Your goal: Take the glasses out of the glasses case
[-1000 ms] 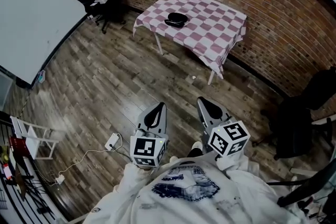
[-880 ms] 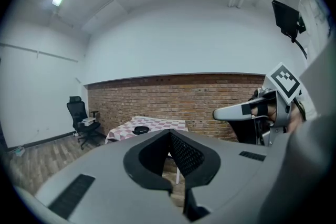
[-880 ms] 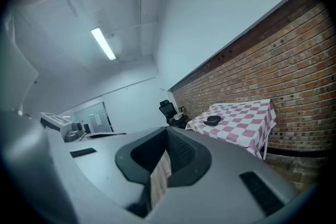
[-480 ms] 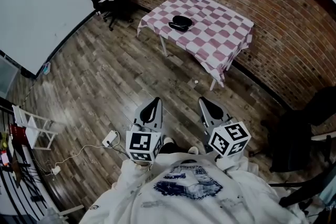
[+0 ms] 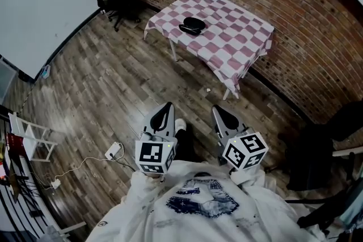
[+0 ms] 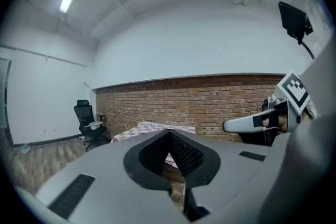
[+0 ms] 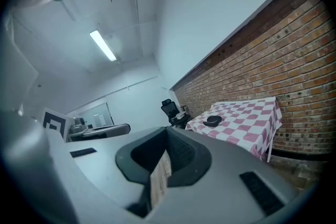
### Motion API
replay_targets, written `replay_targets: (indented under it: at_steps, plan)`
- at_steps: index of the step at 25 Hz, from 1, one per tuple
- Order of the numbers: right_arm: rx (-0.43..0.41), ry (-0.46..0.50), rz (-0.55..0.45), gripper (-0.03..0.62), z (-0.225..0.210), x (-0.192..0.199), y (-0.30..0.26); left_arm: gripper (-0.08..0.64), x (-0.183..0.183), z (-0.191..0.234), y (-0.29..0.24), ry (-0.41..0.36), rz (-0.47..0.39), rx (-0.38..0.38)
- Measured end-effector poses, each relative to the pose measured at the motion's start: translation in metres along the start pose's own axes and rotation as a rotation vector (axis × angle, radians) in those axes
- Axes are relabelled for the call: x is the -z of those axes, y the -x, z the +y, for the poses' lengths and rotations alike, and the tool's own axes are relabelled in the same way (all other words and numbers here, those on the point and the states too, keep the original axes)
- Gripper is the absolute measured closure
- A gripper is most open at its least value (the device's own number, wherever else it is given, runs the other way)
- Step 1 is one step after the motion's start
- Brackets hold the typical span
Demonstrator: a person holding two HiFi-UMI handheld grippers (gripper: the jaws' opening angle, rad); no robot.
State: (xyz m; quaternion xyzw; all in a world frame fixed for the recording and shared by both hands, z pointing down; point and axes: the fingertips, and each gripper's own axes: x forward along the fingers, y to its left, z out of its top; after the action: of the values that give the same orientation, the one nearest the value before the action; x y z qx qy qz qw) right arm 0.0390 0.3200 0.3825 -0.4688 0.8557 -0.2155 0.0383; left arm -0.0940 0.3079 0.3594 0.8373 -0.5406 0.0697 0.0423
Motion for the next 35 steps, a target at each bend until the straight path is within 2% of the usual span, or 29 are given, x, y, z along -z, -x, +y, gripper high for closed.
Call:
replay_targets:
  at_steps: [9, 28, 35]
  plan:
    - [0.044, -0.009, 0.012, 0.578, -0.042, -0.009, -0.053, 0.551, 0.009, 0.028, -0.063, 0.004, 0.023, 0.019]
    - [0.123, -0.013, 0.035, 0.578, -0.100, -0.066, -0.266, 0.551, -0.013, 0.174, -0.251, 0.029, 0.064, 0.103]
    - [0.158, -0.024, 0.031, 0.578, -0.116, -0.076, -0.322, 0.551, -0.016, 0.213, -0.298, 0.029, 0.071, 0.139]
